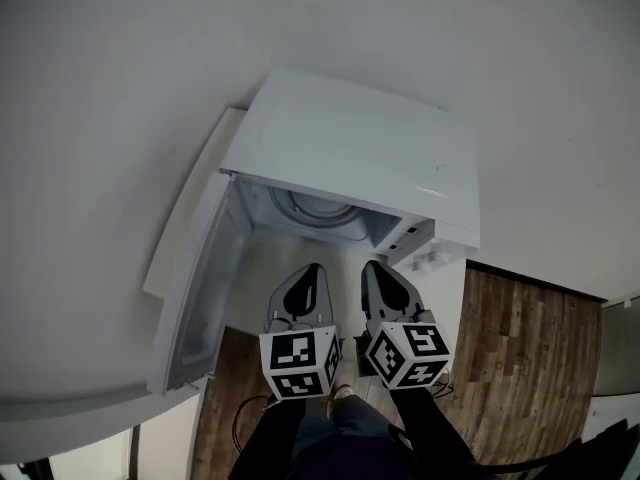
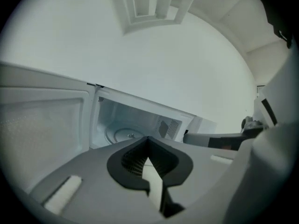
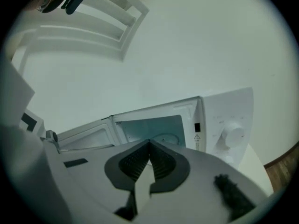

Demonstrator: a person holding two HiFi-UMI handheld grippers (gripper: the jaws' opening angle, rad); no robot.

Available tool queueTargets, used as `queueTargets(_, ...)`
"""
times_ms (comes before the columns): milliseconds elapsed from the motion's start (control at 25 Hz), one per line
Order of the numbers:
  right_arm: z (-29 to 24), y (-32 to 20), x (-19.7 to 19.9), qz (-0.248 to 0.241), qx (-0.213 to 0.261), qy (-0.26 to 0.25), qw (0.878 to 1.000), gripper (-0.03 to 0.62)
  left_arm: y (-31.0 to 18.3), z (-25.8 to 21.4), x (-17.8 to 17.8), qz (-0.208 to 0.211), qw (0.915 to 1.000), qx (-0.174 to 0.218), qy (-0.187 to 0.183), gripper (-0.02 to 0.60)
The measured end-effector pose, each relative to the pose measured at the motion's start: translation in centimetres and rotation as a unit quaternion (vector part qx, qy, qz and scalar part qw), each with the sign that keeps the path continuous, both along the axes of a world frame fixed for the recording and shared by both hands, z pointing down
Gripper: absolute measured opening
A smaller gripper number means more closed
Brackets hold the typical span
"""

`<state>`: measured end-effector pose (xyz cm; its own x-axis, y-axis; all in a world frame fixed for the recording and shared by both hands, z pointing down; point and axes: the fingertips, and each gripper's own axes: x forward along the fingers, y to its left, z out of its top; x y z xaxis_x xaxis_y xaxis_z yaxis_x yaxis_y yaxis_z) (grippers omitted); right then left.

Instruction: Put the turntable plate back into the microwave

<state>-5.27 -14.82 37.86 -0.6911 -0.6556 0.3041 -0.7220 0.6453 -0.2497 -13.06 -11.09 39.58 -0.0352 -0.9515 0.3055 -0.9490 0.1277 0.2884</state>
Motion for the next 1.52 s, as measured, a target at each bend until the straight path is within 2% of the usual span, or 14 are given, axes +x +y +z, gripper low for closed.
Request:
queueTargets(320, -5.3, 3.5, 3.0, -0.025, 0.023, -0.019, 0.999, 0.008, 2.3, -6.6, 4.3, 0.029, 0.9981, 0.044, -0.032, 0.008)
queueTargets(480, -7.0, 3.7, 4.2, -0.014, 0.035, -0.041, 0.998, 0.008, 2.6, -8.5, 5.7, 0.038, 0.9964, 0.058, -0.048, 0.008)
queueTargets(960, -7.8, 4.5, 6.2, -0.015, 0.050, -0.040, 0.998, 0.008, 3.5, -8.9, 6.3, 0.028, 0.9965, 0.051, -0.060, 0.008)
queueTargets(1520, -8.0, 4.8, 6.0, -0.030, 0.054, -0.038, 0.997, 0.008, 4.0, -8.8, 6.4, 0.020, 0.9964, 0.045, -0.069, 0.008)
